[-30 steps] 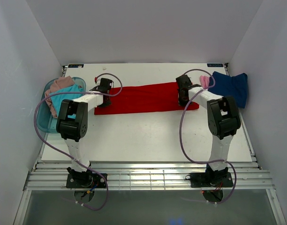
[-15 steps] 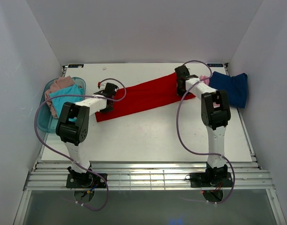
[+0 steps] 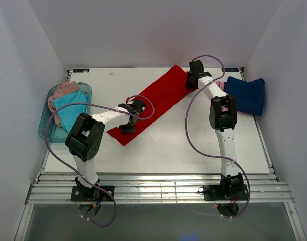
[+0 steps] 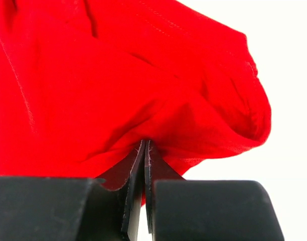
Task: Fold and stack the t-shirts
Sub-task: Rotate the tshirt 90 degrees
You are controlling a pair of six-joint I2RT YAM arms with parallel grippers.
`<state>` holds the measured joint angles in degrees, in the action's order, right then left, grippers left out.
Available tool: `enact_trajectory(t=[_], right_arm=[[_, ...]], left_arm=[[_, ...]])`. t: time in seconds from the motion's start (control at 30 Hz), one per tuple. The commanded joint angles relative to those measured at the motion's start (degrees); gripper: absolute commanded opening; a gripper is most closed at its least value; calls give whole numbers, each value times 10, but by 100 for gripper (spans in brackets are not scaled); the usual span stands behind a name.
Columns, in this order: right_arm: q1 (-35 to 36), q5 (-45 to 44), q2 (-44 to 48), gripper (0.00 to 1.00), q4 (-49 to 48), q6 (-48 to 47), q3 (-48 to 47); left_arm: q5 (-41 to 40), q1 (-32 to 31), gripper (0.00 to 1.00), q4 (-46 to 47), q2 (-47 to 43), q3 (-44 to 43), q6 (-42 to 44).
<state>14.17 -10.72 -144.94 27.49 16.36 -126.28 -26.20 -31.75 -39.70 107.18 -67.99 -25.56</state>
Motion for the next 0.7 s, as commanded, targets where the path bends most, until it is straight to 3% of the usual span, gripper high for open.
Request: enact_trajectory(t=[0.0,0.37,0.67], right_arm=[[-4,95,-44,8,7,36,8],[-14,177,-26,13,-60,14,34],[-33,220,-12,19,-64,-30,35]], left_arm=[[199,-39,0,-76,30,31,-31],[396,-125,0,-59,22,-10,-2],[494,-139,0,-37,90,-144,16]])
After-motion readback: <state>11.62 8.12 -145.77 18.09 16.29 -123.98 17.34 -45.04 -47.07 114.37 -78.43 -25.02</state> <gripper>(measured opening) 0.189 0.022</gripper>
